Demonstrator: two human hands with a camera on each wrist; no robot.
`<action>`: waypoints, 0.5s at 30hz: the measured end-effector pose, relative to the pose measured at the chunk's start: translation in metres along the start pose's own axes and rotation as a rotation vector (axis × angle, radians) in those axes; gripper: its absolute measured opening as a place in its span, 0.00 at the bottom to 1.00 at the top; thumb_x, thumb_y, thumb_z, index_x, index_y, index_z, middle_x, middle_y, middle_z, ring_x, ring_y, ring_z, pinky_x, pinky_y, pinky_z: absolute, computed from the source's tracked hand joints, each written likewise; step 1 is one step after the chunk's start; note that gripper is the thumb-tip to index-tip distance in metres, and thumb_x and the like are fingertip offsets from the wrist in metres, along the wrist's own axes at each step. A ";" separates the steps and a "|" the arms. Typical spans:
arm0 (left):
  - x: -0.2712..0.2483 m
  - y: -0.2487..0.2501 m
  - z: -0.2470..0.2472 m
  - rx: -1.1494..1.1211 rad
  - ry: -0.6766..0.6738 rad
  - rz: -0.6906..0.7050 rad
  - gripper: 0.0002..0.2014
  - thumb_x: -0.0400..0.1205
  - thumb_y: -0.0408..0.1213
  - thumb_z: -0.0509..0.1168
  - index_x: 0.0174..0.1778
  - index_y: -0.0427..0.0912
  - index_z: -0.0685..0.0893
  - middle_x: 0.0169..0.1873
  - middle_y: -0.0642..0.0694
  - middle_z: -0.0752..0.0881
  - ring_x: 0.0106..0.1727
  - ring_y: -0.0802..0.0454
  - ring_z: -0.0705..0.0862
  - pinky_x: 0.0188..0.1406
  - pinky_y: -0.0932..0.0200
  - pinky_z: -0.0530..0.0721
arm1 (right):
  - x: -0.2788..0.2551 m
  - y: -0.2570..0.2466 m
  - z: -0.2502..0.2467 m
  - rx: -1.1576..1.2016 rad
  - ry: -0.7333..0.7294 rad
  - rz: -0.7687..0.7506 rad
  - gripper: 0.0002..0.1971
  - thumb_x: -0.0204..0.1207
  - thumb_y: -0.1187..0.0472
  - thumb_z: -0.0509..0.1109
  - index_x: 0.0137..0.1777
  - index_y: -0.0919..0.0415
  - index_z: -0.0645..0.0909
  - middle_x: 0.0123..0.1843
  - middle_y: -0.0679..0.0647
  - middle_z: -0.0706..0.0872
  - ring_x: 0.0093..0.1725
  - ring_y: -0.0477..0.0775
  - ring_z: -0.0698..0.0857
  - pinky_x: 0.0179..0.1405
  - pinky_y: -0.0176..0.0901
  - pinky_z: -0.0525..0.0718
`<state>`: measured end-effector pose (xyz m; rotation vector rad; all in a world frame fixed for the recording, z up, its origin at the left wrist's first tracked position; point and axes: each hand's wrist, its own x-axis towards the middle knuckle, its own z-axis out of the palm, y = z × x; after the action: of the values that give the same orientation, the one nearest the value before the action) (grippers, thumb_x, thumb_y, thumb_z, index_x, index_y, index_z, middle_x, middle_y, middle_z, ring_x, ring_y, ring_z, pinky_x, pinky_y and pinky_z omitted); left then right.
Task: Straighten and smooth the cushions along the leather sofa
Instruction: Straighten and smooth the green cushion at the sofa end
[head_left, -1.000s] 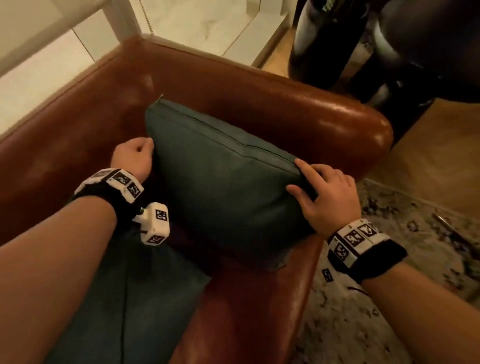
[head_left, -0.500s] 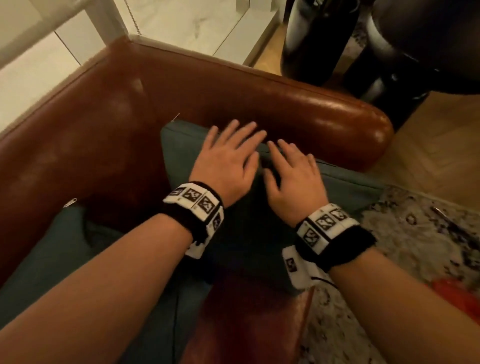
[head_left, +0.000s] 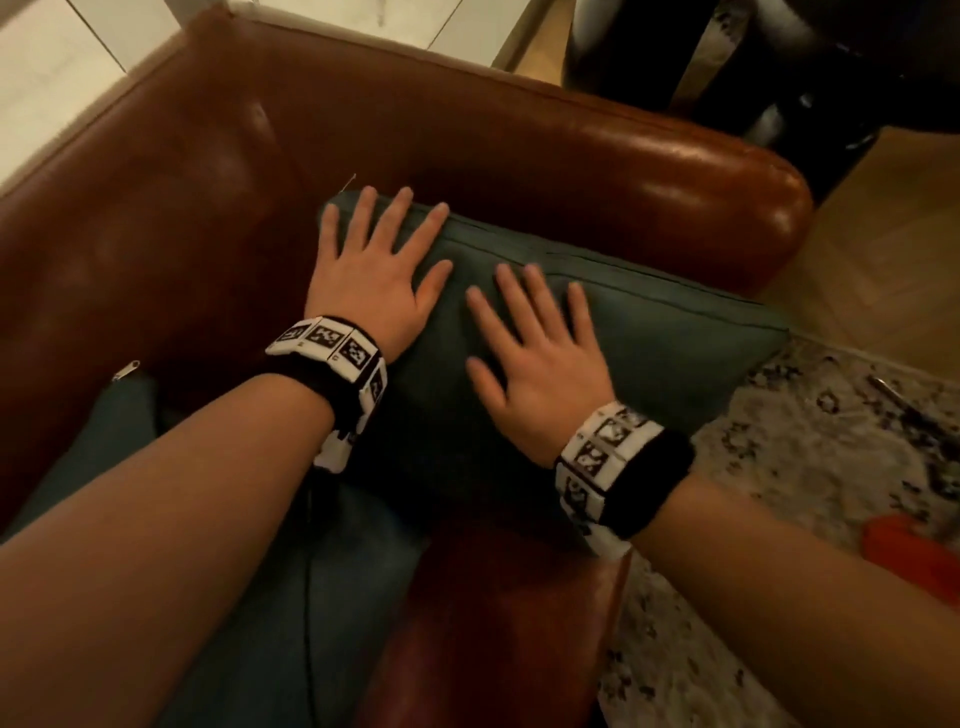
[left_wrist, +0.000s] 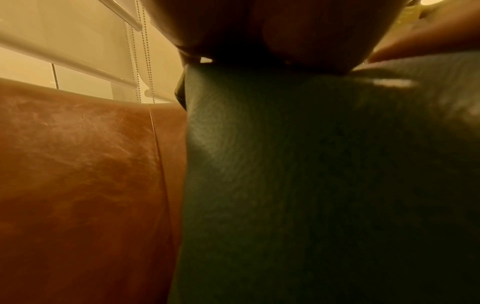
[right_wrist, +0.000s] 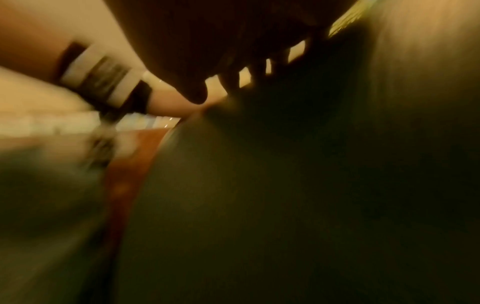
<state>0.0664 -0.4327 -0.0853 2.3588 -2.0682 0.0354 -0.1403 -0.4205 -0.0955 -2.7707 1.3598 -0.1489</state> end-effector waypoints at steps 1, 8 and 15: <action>0.001 0.000 0.000 0.011 -0.006 0.000 0.29 0.86 0.61 0.38 0.85 0.62 0.47 0.87 0.48 0.52 0.87 0.41 0.47 0.84 0.35 0.42 | -0.017 -0.013 0.017 -0.026 -0.070 -0.094 0.34 0.83 0.40 0.55 0.87 0.50 0.55 0.88 0.58 0.53 0.88 0.61 0.48 0.84 0.66 0.46; -0.023 0.026 0.015 -0.228 0.198 -0.180 0.29 0.88 0.57 0.42 0.86 0.57 0.48 0.88 0.48 0.45 0.87 0.40 0.42 0.85 0.39 0.42 | -0.048 0.007 0.003 -0.001 -0.066 -0.240 0.29 0.84 0.47 0.56 0.85 0.49 0.60 0.87 0.53 0.61 0.87 0.55 0.54 0.85 0.62 0.50; -0.095 0.074 0.096 -0.863 0.443 -0.673 0.30 0.88 0.54 0.43 0.87 0.52 0.51 0.87 0.44 0.49 0.87 0.43 0.50 0.85 0.40 0.52 | 0.048 0.033 -0.011 -0.007 -0.208 0.125 0.35 0.81 0.30 0.39 0.85 0.38 0.37 0.89 0.47 0.45 0.88 0.55 0.44 0.84 0.65 0.41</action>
<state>-0.0180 -0.3497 -0.1842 2.0542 -0.7749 -0.2536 -0.1387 -0.4785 -0.0845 -2.6081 1.4731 0.1448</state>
